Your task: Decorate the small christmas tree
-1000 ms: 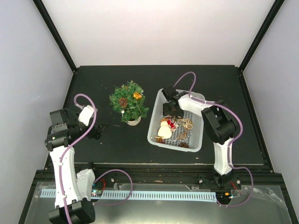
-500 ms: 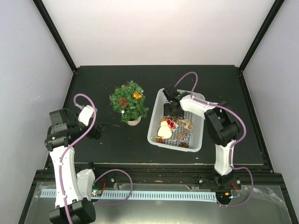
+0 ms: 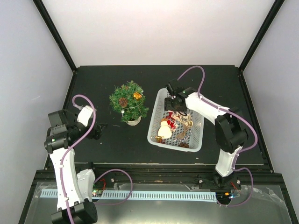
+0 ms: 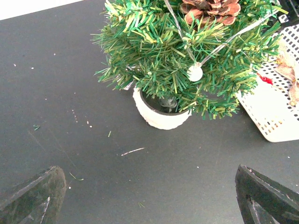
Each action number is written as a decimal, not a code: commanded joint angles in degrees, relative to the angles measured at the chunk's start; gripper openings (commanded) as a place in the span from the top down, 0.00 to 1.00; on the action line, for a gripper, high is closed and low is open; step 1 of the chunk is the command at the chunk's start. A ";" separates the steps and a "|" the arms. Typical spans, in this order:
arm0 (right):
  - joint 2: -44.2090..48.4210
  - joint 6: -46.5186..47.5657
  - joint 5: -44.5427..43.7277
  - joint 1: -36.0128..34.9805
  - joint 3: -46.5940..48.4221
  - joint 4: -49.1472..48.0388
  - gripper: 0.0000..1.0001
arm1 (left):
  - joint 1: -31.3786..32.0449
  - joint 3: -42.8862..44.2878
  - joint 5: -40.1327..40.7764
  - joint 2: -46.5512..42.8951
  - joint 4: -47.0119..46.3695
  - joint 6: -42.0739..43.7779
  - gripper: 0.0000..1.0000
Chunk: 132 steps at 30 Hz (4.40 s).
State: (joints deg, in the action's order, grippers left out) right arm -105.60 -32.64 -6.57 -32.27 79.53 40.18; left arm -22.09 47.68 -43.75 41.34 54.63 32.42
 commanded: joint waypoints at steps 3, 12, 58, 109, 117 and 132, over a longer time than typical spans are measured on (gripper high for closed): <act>4.82 1.15 -1.45 -0.07 1.35 1.40 0.28 | -0.77 2.12 -1.72 -1.21 1.22 1.54 0.01; 12.08 1.82 -0.59 0.02 -0.91 -1.26 0.23 | -0.78 4.04 -3.44 -2.09 2.90 3.13 0.01; 7.65 -15.56 32.89 14.87 -26.98 -35.25 0.52 | -0.16 9.98 -15.03 -1.11 10.76 6.80 0.01; 3.03 -14.14 28.89 15.40 -24.15 -33.83 0.69 | -0.15 8.94 -13.03 -1.70 10.82 8.71 0.01; 2.82 -14.50 29.67 15.46 -24.04 -34.98 0.67 | -0.16 8.74 -13.03 -1.54 10.97 9.20 0.01; 8.99 -11.99 27.89 15.40 -22.57 -31.25 0.56 | -0.19 7.79 -12.59 -1.45 11.27 10.85 0.01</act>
State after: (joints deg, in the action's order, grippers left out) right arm -96.40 -47.07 24.16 -17.21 54.06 4.14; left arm -22.41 55.66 -56.16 39.77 66.04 41.58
